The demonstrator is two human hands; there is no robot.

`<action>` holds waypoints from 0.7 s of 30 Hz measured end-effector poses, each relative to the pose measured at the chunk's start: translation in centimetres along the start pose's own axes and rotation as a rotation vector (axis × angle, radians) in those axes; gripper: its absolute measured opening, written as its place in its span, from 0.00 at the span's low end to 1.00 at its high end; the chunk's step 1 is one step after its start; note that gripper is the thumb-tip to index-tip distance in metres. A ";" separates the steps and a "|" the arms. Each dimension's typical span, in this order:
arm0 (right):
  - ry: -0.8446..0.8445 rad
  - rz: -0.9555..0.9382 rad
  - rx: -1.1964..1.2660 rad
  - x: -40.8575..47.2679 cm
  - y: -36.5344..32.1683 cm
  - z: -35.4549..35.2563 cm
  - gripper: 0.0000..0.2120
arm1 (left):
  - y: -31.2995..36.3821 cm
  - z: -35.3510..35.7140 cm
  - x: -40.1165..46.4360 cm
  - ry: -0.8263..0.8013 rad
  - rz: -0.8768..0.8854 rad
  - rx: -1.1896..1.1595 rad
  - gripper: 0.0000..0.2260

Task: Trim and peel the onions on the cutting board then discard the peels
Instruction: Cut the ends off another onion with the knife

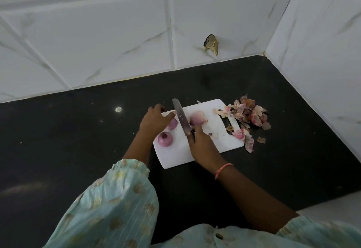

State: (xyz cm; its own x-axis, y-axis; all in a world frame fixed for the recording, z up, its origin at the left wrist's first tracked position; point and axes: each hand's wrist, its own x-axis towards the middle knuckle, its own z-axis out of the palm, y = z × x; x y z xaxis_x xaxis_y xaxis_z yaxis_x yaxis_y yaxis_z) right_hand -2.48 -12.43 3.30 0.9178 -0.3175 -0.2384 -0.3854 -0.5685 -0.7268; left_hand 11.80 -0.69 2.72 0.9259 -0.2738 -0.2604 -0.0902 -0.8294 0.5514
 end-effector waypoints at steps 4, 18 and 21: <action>-0.015 -0.009 -0.029 0.1 -0.4 0.3 0.10 | -0.7 -1.7 -0.1 -0.135 0.157 0.006 0.18; -0.101 0.056 -0.183 1.2 -1.0 1.8 0.16 | -0.5 -0.9 -0.8 -0.048 0.129 -0.053 0.17; -0.082 0.059 -0.251 1.2 -1.0 2.2 0.14 | -0.6 -0.7 -0.8 -0.035 0.131 -0.052 0.17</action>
State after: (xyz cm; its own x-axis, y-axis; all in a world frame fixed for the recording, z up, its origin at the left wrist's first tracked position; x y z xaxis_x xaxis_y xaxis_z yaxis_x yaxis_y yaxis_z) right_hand -0.79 -10.58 2.35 0.8938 -0.2986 -0.3347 -0.4406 -0.7242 -0.5304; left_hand 11.32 0.35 3.15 0.8940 -0.3954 -0.2109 -0.1889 -0.7593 0.6228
